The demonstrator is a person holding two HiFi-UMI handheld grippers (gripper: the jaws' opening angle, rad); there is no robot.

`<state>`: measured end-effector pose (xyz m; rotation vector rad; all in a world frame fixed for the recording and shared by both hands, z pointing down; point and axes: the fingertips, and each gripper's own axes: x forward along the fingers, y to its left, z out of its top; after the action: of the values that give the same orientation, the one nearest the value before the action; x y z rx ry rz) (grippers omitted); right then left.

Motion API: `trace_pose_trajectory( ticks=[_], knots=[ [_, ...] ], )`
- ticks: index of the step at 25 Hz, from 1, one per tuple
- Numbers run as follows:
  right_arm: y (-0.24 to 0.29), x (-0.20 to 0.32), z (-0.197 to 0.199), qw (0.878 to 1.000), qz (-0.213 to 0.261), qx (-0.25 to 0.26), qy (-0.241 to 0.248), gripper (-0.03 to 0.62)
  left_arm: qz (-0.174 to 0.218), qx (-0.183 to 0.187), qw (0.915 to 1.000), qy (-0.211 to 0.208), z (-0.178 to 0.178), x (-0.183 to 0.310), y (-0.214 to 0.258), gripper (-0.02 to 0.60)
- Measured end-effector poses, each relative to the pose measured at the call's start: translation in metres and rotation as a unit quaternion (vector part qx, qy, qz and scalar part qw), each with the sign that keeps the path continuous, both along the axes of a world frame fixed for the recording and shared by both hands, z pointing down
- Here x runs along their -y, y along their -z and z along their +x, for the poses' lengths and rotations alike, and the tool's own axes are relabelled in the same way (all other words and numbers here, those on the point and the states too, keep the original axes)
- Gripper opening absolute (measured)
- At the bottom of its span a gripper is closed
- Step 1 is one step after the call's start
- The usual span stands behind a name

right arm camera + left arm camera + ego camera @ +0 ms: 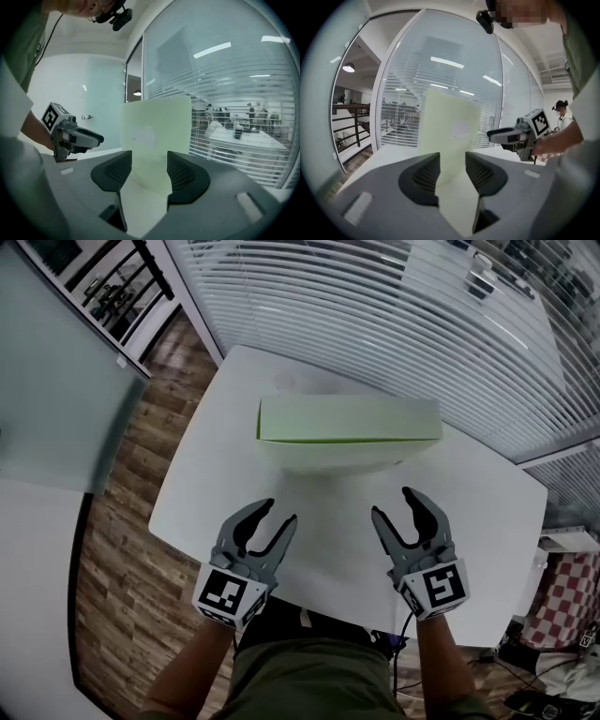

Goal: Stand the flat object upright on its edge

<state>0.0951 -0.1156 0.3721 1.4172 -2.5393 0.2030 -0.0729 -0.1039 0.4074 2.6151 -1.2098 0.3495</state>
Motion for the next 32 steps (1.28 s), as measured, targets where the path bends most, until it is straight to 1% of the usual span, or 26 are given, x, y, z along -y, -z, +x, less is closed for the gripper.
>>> trace_pose_trajectory(
  ticks=[3,6,9,12,13,15,21,26,32],
  knots=[
    [0.005,-0.008,-0.004,1.000,0.001,0.006,0.006,0.215,-0.004,-0.001,1.0000,-0.006,0.002,-0.007,0.004,0.138],
    [0.011,-0.015,-0.007,1.000,0.003,0.010,0.012,0.172,0.008,-0.004,0.9999,-0.013,0.005,-0.011,0.016,0.107],
    [0.016,-0.025,-0.009,1.000,-0.002,0.022,0.019,0.085,0.014,-0.006,0.9996,-0.022,0.006,-0.019,0.020,0.095],
    [0.019,-0.033,-0.009,0.999,-0.005,0.024,0.022,0.033,0.015,-0.009,0.9995,-0.026,0.006,-0.024,0.021,0.075],
    [0.021,-0.035,-0.009,0.999,-0.005,0.027,0.024,0.032,0.015,-0.010,0.9995,-0.027,0.006,-0.026,0.021,0.070],
    [0.024,-0.040,-0.010,0.999,-0.006,0.033,0.027,0.011,0.015,-0.010,0.9994,-0.029,0.007,-0.031,0.023,0.061],
    [0.032,-0.050,-0.016,0.998,-0.004,0.044,0.040,0.011,0.022,-0.007,0.9988,-0.043,0.016,-0.040,0.030,0.038],
    [0.039,-0.062,-0.022,0.997,-0.004,0.055,0.056,0.011,0.025,-0.012,0.9983,-0.051,0.025,-0.048,0.037,0.025],
    [0.029,-0.073,-0.019,0.996,-0.024,0.057,0.062,0.011,0.029,-0.018,0.9973,-0.066,0.039,-0.055,0.040,0.000]
  ],
)
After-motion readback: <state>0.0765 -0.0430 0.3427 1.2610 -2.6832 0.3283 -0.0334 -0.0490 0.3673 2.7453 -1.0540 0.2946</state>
